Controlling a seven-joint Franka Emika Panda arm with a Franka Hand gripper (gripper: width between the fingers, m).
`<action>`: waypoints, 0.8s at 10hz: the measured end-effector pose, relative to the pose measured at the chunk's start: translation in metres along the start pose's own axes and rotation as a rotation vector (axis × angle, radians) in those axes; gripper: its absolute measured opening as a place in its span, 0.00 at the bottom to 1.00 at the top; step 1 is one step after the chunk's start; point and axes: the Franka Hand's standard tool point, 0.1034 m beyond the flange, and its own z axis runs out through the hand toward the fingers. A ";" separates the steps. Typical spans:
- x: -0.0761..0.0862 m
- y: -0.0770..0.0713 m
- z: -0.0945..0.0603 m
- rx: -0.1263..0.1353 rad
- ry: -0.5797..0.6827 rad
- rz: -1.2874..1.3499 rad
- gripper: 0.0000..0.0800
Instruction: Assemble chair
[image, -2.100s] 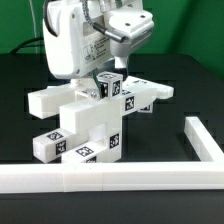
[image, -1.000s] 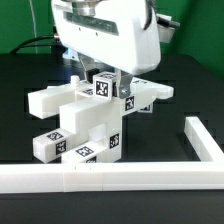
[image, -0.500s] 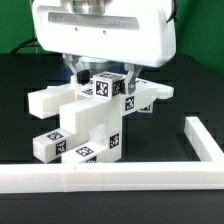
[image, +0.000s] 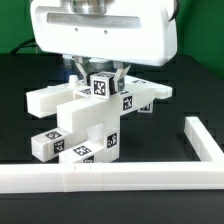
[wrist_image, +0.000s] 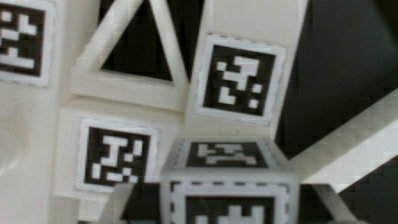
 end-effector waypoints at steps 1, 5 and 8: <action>0.000 0.000 0.000 0.002 -0.001 0.055 0.36; 0.002 -0.001 0.000 0.069 0.010 0.468 0.36; 0.003 -0.001 0.001 0.091 -0.003 0.736 0.36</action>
Offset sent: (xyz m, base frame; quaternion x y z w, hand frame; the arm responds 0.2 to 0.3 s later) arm -0.0089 -0.0008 -0.0028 0.0525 0.0069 0.3028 0.9516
